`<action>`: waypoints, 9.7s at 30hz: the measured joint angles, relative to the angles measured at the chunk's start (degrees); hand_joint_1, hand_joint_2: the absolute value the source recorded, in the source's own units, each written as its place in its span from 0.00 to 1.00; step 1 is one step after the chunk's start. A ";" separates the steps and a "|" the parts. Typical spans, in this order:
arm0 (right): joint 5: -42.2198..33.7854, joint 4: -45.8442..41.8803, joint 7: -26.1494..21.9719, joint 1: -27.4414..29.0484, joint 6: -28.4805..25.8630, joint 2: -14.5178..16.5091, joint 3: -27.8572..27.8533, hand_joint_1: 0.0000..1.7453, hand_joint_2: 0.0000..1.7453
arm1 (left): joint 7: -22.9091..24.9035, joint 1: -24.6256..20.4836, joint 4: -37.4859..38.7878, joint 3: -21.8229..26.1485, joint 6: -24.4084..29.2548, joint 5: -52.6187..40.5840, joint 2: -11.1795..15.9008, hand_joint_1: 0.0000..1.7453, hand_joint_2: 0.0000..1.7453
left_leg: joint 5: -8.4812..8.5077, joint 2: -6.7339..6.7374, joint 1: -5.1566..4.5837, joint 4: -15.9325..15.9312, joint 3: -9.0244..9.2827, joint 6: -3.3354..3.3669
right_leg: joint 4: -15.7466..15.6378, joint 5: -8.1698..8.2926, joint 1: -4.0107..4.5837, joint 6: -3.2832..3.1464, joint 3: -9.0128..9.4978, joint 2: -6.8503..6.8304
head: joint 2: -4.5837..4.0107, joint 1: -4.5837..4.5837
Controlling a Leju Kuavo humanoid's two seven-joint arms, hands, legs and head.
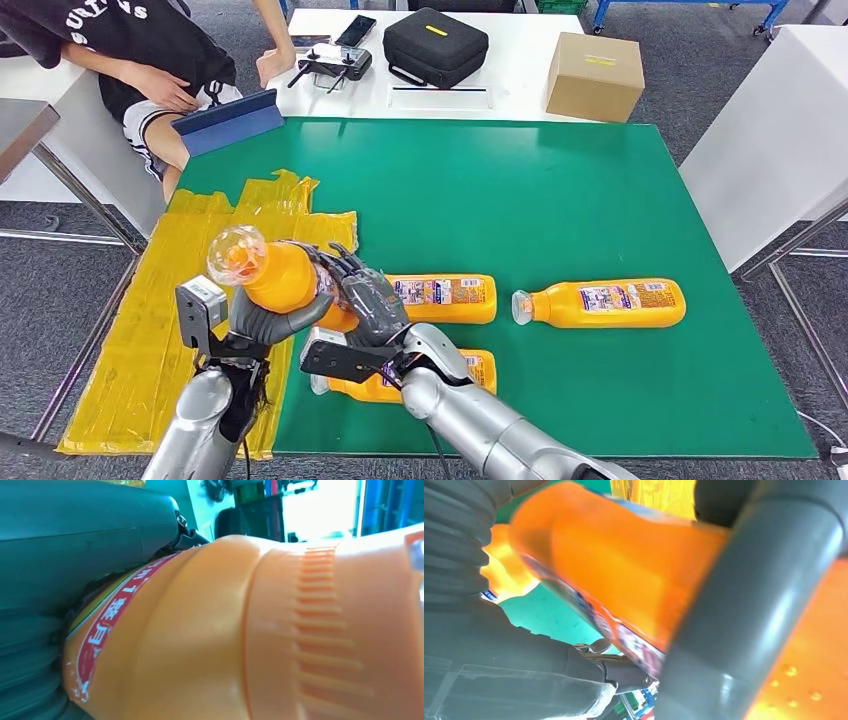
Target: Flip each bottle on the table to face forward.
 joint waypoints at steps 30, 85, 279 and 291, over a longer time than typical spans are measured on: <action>30.73 -44.11 12.50 20.27 -8.54 -15.89 -17.06 0.00 1.00 | 7.95 -5.86 11.24 9.79 37.59 -56.36 1.95 1.00 1.00 | 0.04 -0.07 -0.01 0.01 -0.06 0.06 | -0.03 0.07 0.00 0.04 -0.07 -0.02 | 0.00 0.00; 42.89 -41.31 22.80 18.93 4.55 -28.04 -19.51 0.00 1.00 | 0.77 -25.10 57.24 16.89 32.82 -61.44 1.99 0.00 1.00 | 0.10 -0.02 -0.07 0.03 -0.09 0.05 | -0.03 0.21 -0.02 -0.04 -0.04 -0.01 | 0.00 -0.02; 51.64 -12.39 26.85 10.60 7.19 -26.72 -41.70 1.00 1.00 | -5.02 8.55 7.07 14.91 11.66 -18.08 -2.55 0.00 1.00 | 0.38 -0.16 -0.18 -0.02 -0.39 0.75 | -0.59 0.67 -0.17 0.62 -0.02 -0.01 | 0.00 -0.03; 47.66 -23.68 28.85 14.35 -0.89 -24.10 -41.77 1.00 1.00 | -4.73 8.65 7.08 15.07 13.24 -18.10 -2.63 0.00 1.00 | 0.37 -0.17 -0.18 -0.02 -0.50 0.74 | -0.59 0.65 -0.18 0.61 -0.14 -0.02 | 0.00 -0.02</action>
